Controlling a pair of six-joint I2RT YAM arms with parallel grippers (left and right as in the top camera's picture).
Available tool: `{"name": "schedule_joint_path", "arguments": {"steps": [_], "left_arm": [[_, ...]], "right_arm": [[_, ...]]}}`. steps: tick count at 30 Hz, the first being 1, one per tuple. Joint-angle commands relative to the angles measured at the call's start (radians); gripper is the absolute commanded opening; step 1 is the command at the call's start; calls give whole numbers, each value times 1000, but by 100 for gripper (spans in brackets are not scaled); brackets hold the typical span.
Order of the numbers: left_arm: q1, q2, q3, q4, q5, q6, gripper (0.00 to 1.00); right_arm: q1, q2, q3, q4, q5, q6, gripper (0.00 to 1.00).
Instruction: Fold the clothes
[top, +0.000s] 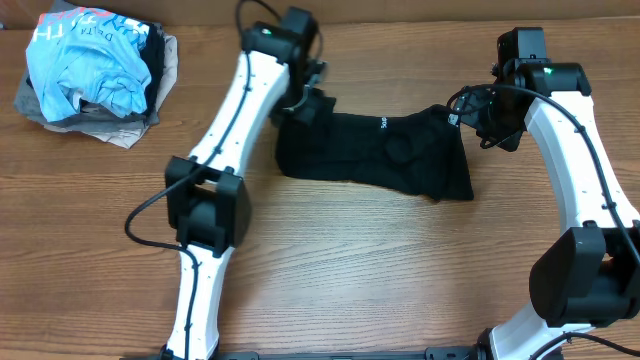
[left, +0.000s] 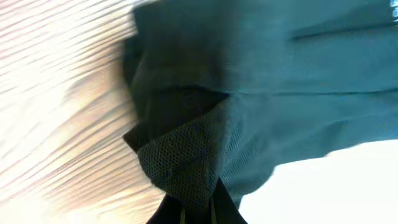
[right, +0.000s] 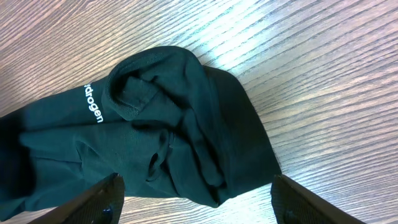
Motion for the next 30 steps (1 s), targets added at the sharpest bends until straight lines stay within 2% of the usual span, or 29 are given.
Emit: {"name": "schedule_joint_path", "arguments": {"steps": [1, 7, 9, 16, 23, 25, 29, 30], "left_arm": [[87, 7, -4, -21, -119, 32, 4], [200, 7, -4, -9, -121, 116, 4], [224, 7, -4, -6, -121, 126, 4], [251, 7, -2, -10, -134, 204, 4], [255, 2, 60, -17, -436, 207, 4], [265, 0, 73, -21, -505, 207, 4], [287, -1, 76, -24, -497, 204, 4], [290, -1, 76, -26, -474, 204, 4]], "right_arm": [[1, -12, -5, 4, -1, 8, 79], [1, -12, -5, 4, -1, 8, 79], [1, -12, -5, 4, -1, 8, 82], [1, -12, -5, 4, -1, 8, 84], [1, -12, -5, 5, -1, 7, 84], [1, -12, -5, 3, -1, 8, 89], [1, -12, -5, 6, 0, 8, 100], [1, -12, -5, 8, -1, 7, 100]]}}
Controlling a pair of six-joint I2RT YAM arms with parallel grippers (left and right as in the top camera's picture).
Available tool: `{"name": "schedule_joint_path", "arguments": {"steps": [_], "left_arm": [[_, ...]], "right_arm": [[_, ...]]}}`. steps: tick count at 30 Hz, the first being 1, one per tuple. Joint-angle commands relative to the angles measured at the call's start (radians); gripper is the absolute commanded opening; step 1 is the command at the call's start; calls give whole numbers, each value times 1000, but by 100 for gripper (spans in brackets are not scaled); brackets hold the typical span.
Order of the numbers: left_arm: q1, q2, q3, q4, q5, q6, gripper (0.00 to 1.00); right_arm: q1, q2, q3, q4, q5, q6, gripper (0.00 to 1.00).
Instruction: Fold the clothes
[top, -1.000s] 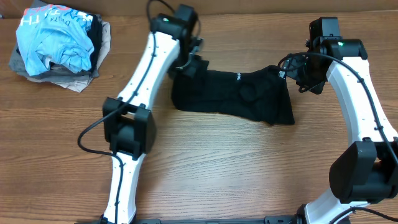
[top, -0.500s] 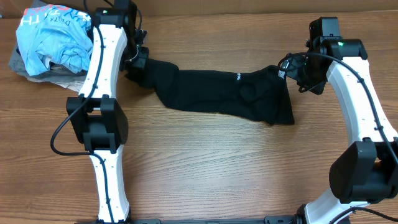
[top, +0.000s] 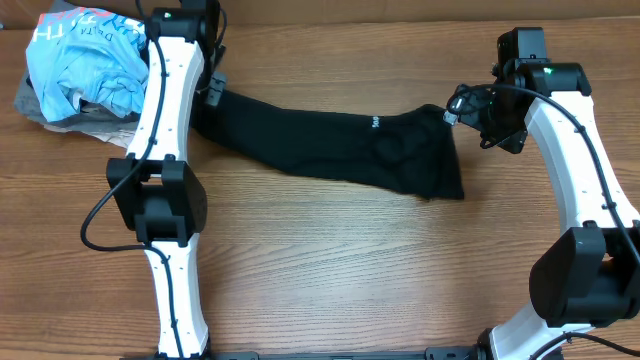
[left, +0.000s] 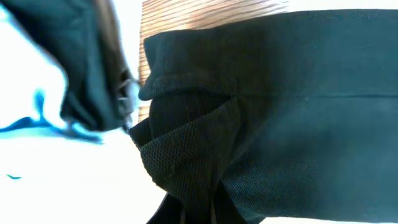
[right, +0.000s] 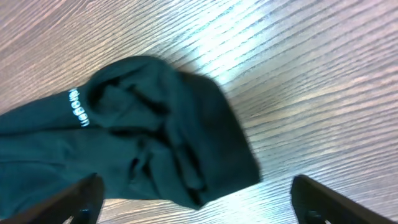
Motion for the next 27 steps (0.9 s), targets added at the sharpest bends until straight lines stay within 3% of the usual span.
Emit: {"name": "schedule_joint_path", "arguments": {"steps": [1, 14, 22, 27], "left_arm": [[24, -1, 26, -6, -21, 15, 4], [-129, 0, 24, -31, 420, 26, 4], [-238, 11, 21, -35, 464, -32, 6], [-284, 11, 20, -33, 582, -39, 5]], "right_arm": [[1, -12, -5, 8, -1, 5, 100], [1, -12, -5, 8, -1, 5, 100], [1, -12, -5, 7, -1, 1, 100], [1, -12, -5, 8, -1, 1, 100]]}}
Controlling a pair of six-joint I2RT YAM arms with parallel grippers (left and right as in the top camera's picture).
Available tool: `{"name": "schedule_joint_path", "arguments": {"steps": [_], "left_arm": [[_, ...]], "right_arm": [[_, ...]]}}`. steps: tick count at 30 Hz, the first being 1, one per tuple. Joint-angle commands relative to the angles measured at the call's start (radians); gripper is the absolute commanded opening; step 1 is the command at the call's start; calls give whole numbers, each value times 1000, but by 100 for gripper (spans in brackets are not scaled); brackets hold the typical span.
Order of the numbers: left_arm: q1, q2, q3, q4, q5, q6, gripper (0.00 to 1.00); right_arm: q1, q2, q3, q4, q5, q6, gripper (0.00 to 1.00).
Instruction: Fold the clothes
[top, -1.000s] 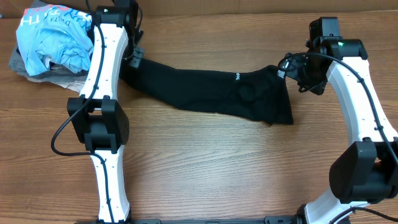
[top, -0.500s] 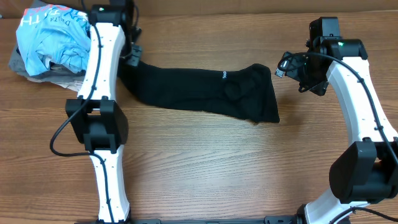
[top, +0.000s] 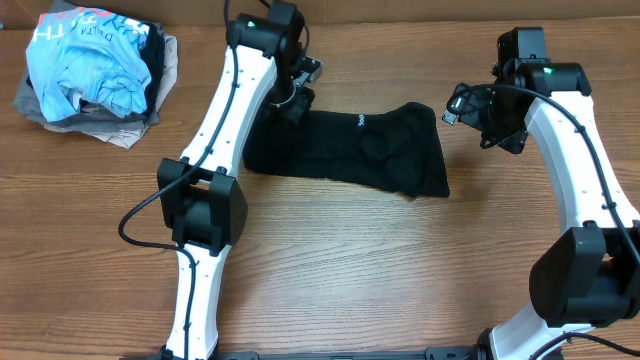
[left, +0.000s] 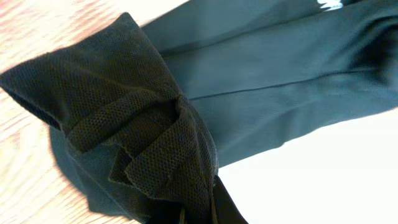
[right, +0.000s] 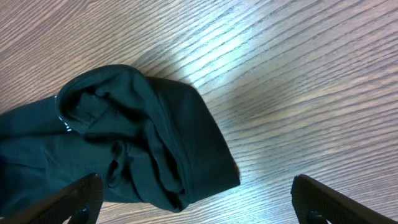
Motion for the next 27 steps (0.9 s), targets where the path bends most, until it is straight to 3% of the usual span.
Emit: {"name": "schedule_joint_path", "arguments": {"steps": [1, 4, 5, 11, 21, 27], "left_arm": [[-27, 11, 17, -1, 99, -21, 9], [-56, 11, 15, -6, 100, -21, 83], [-62, 11, 16, -6, 100, -21, 100], [-75, 5, 57, -35, 99, -21, 100], [23, -49, 526, -197, 59, -45, 100], [115, -52, 630, -208, 59, -55, 100]], "right_arm": [[1, -12, -5, 5, -1, 0, 100], [1, -12, -5, 3, -1, 0, 100], [1, -12, -5, 2, -1, 0, 100], [1, -11, -35, 21, -61, 0, 100], [1, -11, -275, 237, -221, -11, 100], [1, -8, -410, 441, -264, -1, 100]]}}
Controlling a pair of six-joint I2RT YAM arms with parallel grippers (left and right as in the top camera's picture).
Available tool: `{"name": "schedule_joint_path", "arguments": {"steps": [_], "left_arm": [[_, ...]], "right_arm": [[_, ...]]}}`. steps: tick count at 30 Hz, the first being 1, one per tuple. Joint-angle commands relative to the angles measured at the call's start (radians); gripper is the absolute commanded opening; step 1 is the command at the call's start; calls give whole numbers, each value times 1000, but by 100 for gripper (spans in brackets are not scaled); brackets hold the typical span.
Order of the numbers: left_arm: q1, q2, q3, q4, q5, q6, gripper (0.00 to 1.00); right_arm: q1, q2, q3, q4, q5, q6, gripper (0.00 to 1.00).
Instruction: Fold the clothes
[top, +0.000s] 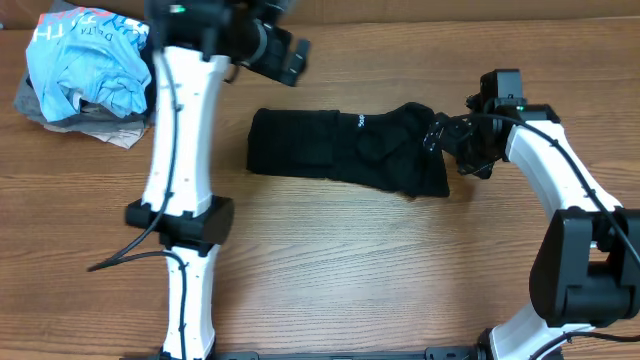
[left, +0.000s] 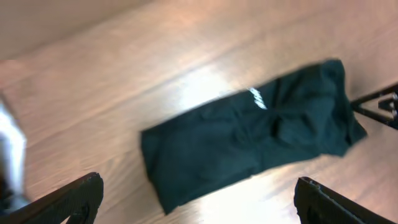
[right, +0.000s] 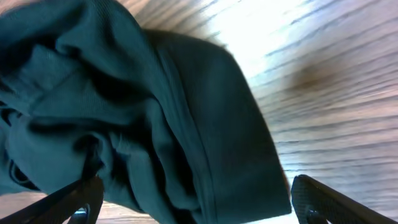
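A black garment (top: 345, 150) lies on the wooden table as a long band with small white lettering; it also shows in the left wrist view (left: 249, 134). My left gripper (top: 285, 55) hangs high above its left end, open and empty (left: 199, 205). My right gripper (top: 447, 142) is low at the bunched right end, open, with the thick folds of the garment (right: 155, 112) between its spread fingers (right: 199, 205). Whether the fingers touch the cloth I cannot tell.
A pile of clothes (top: 90, 70) with a light blue shirt on top sits at the far left back corner. Bare wooden table (top: 350, 270) stretches in front of the garment.
My left gripper has let go of the garment's left end and now stands open high above the table. My right gripper has come down onto the garment's right end.
At first my left gripper was shut on the garment's left end near the middle. Then it held that end far left beside the pile, the garment stretched long. Then it was back toward the middle, the garment shorter. Now it lies released. My right gripper stayed open.
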Motion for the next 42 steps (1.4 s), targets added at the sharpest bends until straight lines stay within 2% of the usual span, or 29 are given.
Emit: {"name": "schedule_joint_path", "arguments": {"steps": [1, 4, 6, 12, 17, 20, 27, 33, 42], "left_arm": [[48, -17, 15, -8, -7, -18, 100], [74, -17, 0, -8, -8, -18, 100], [85, -17, -10, -8, -8, -18, 100], [90, -17, -24, -8, -9, -18, 100], [90, -16, -24, -8, -28, -18, 100], [90, -16, -24, -8, -68, -18, 100], [96, -16, -24, -8, -114, -26, 100], [102, -16, -24, -8, -114, -26, 100], [108, -16, -24, -8, -114, -26, 100]], "right_arm": [[2, -8, -82, 109, -49, 14, 100], [2, -5, -137, 192, -48, 31, 99], [2, -4, -167, 245, -48, 32, 95], [2, 11, -206, 323, -49, 32, 70], [2, 16, -207, 343, -49, 32, 34], [2, 16, -207, 351, -49, 31, 4], [-29, 15, -196, 354, -51, 27, 4], [-83, -10, -140, 292, -75, -34, 4], [-122, -141, 79, -69, -88, -181, 4]]}}
